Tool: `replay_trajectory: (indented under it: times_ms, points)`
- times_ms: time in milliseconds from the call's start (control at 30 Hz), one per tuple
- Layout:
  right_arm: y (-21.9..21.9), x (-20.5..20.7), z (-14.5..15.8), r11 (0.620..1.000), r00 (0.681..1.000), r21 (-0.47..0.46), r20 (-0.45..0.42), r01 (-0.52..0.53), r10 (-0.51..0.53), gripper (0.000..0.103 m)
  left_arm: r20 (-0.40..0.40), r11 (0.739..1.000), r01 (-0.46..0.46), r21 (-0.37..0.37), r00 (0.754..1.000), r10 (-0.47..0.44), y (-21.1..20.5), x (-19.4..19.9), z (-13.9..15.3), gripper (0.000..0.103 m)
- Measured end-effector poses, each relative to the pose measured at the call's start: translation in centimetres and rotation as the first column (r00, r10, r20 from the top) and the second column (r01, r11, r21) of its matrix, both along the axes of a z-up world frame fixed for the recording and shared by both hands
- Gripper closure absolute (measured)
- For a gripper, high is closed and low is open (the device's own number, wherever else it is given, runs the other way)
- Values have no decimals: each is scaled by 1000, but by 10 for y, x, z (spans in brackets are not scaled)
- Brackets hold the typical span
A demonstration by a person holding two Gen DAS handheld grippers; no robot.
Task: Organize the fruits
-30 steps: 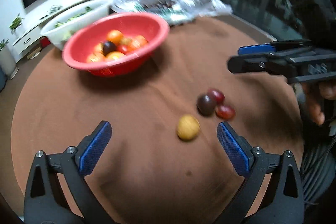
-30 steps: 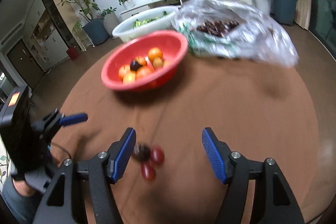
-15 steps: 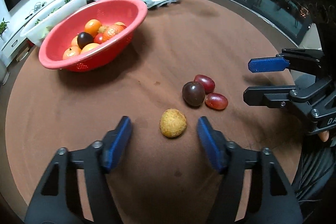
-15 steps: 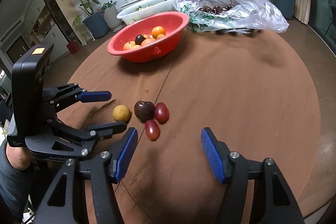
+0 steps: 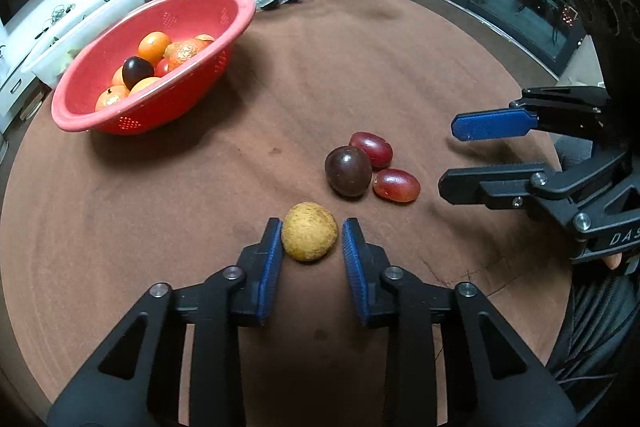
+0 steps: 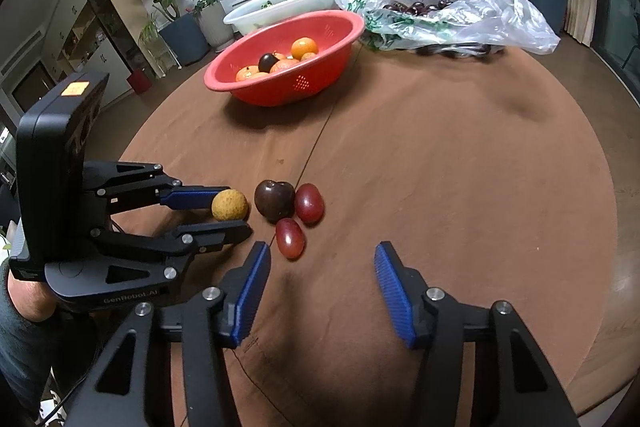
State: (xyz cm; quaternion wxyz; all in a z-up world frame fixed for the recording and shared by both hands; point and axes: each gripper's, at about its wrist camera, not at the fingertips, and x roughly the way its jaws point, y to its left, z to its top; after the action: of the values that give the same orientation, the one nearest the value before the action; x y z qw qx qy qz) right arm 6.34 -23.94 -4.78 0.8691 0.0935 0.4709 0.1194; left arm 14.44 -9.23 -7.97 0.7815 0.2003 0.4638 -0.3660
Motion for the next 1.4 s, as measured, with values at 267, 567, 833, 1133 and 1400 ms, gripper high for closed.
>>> replay_trajectory:
  times_ms: [267, 567, 833, 1133, 1400]
  points:
    - [6, 2, -3, 1000, 1000, -19, -10, -20, 20, 46, -7, 999, -27, -28, 1000, 26, 6, 1, 1, 78]
    - [23, 11, -6, 994, 997, -78, -16, -77, 76, 53, -8, 991, -113, -70, 994, 113, 23, -4, 7, 78]
    - [40, 19, -13, 979, 992, -160, -29, -127, 124, 65, -19, 975, -189, -119, 982, 188, 47, -19, 15, 78]
    - [55, 20, -13, 947, 988, -279, -36, -156, 152, 72, -29, 965, -225, -131, 974, 223, 55, -33, 11, 78]
    - [61, 19, -12, 941, 986, -295, -47, -164, 157, 81, -23, 959, -248, -138, 969, 247, 60, -33, 14, 78]
